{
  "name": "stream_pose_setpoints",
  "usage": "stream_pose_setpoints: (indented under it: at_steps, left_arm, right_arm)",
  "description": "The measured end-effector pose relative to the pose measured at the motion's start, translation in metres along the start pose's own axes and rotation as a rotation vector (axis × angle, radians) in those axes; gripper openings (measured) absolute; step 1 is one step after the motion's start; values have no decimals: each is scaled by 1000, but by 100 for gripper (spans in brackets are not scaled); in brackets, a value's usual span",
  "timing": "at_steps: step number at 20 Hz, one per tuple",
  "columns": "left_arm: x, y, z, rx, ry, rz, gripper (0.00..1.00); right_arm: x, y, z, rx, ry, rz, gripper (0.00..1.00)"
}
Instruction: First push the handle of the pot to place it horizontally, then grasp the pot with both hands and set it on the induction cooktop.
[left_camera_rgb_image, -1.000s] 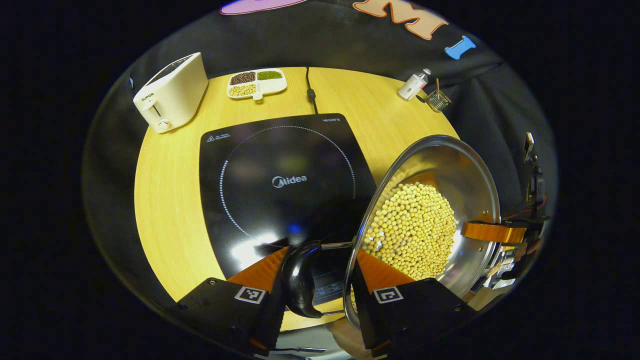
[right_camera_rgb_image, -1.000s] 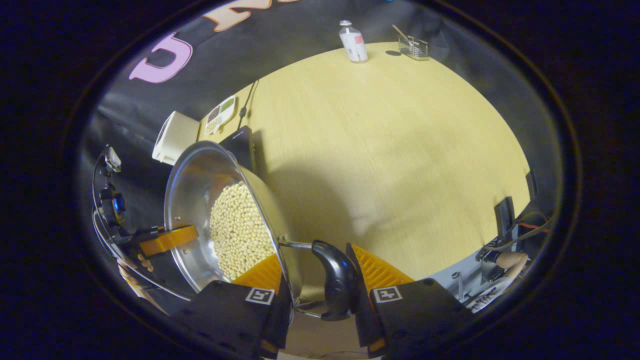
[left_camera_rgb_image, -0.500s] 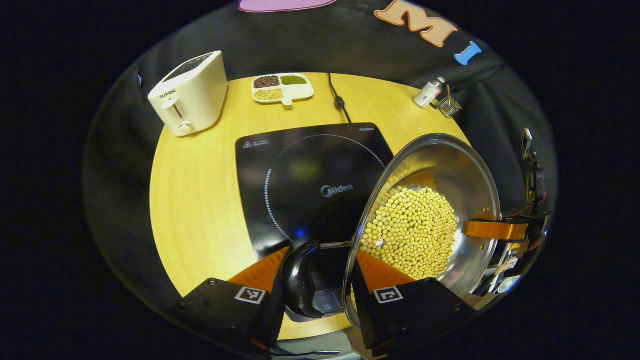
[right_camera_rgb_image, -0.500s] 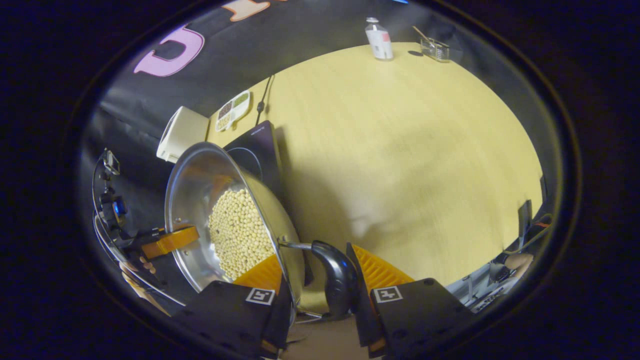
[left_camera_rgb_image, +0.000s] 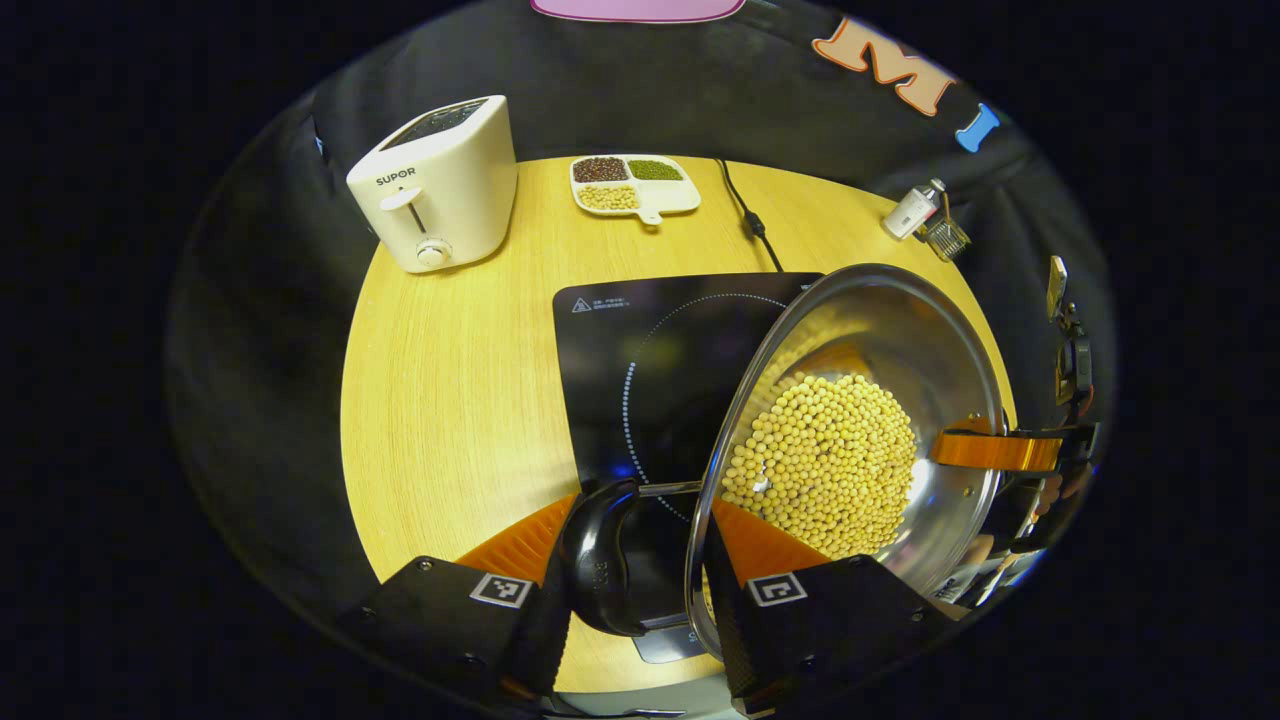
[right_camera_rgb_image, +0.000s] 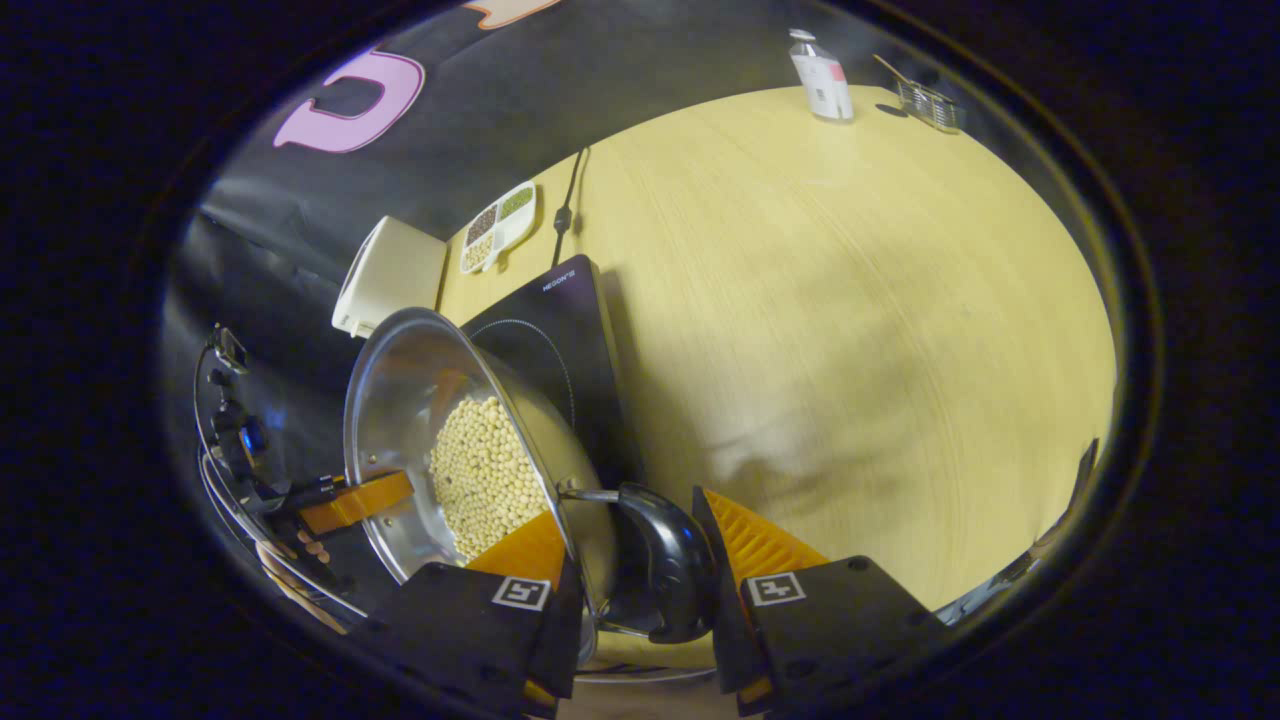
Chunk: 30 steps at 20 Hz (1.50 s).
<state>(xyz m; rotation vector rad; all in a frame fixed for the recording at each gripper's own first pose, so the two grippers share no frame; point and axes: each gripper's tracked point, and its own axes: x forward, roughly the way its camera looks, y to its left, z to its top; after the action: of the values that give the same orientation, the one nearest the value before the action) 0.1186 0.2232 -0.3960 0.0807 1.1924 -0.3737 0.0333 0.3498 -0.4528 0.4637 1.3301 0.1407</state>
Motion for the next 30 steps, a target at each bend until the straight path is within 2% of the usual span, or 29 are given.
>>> stream_pose_setpoints:
  at_steps: [1,13,22,23,24,30]
  left_arm:
    - [0,2,2,-1,-4,7,64]
    - [13,18,26,9,-33,48,63]
    - [19,21,27,-5,-28,48,64]
    - [20,22,28,-9,-32,50,64]
    - [21,22,29,-12,-39,51,64]
    - [25,25,28,-27,-42,48,63]
  right_arm:
    - [1,1,2,-3,-2,8,57]
    - [25,15,36,11,-39,54,56]
    - [34,15,47,-25,-85,29,57]
    - [35,16,49,-27,-92,31,57]
    - [35,16,50,-27,-96,32,50]
    - [39,21,54,-18,-110,55,50]
